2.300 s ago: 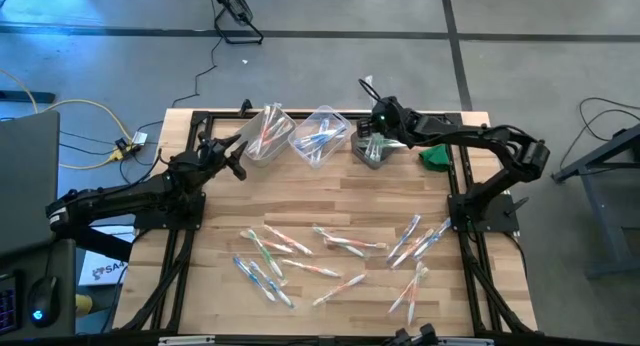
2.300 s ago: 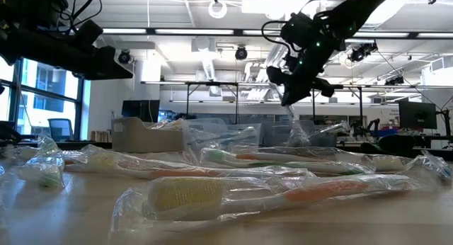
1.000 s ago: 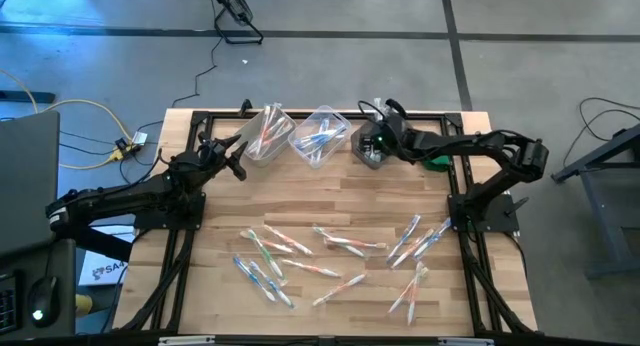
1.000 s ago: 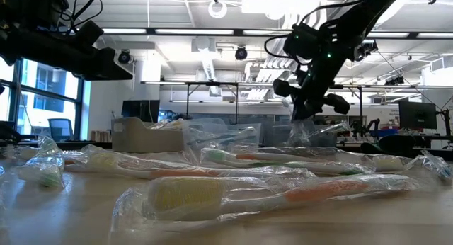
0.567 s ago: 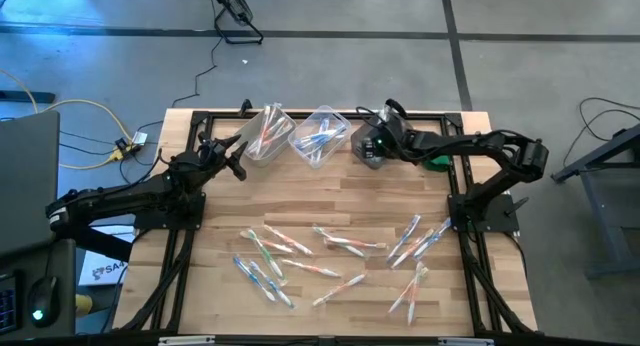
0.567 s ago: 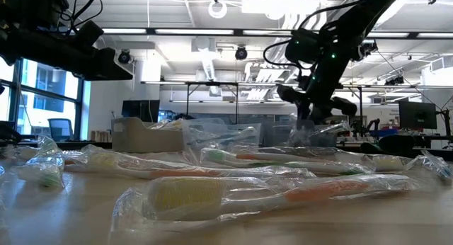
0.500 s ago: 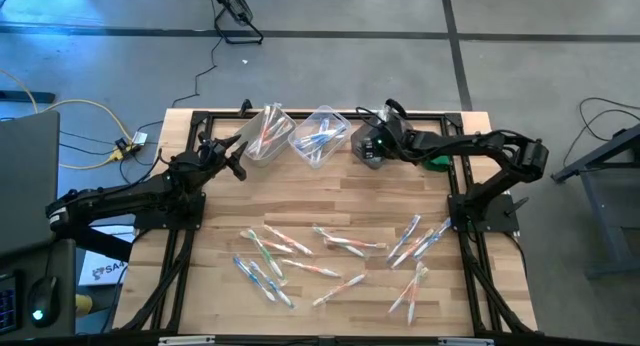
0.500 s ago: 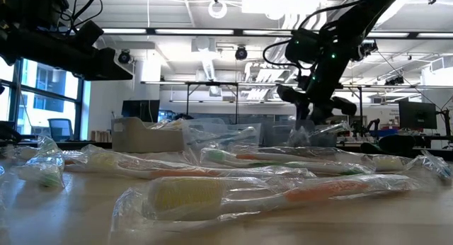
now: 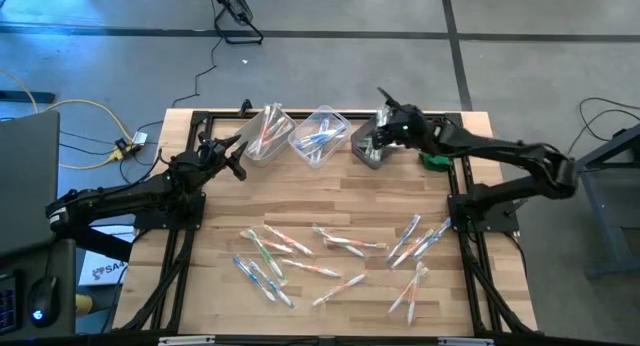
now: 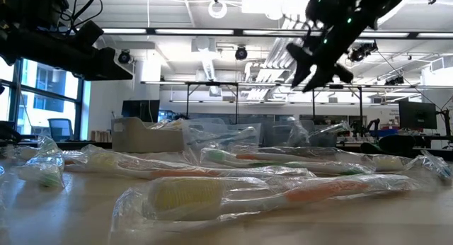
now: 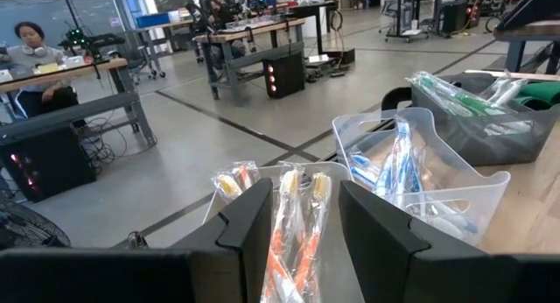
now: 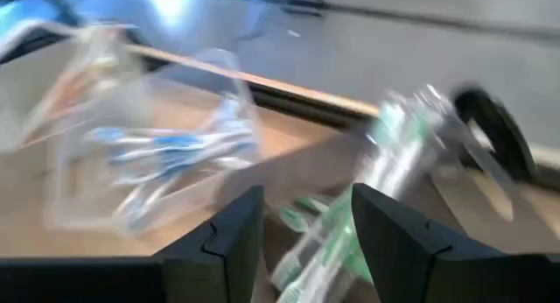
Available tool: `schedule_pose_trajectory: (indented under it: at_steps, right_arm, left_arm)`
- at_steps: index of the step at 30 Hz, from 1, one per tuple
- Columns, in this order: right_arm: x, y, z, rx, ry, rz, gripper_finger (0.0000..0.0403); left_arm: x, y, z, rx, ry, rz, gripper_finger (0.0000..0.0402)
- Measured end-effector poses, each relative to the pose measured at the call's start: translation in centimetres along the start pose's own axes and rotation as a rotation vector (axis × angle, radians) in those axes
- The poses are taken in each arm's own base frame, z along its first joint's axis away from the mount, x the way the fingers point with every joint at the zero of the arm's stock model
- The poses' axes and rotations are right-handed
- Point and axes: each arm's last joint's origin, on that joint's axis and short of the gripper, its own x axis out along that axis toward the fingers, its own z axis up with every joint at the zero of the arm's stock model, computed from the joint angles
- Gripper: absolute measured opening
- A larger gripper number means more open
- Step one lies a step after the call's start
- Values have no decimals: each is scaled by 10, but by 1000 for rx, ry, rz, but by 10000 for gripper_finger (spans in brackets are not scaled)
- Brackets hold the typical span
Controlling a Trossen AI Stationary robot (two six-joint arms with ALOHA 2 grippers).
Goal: Pick & Place Toothbrushes
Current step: Put the orange toothbrush into the white bin
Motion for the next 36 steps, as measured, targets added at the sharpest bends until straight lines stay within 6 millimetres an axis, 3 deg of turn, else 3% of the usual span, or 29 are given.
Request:
schedule_pose_trajectory:
  at_steps: [7,15,36]
  right_arm:
    - [-29,1,10,-296,-47,181,156]
    - [-31,1,10,-508,-62,209,155]
    - [-30,3,8,-428,-26,291,154]
  left_arm:
    - [0,0,0,0,0,0,132]
    - [0,0,0,-3,-4,0,132]
    - [0,-1,1,-96,-11,-25,132]
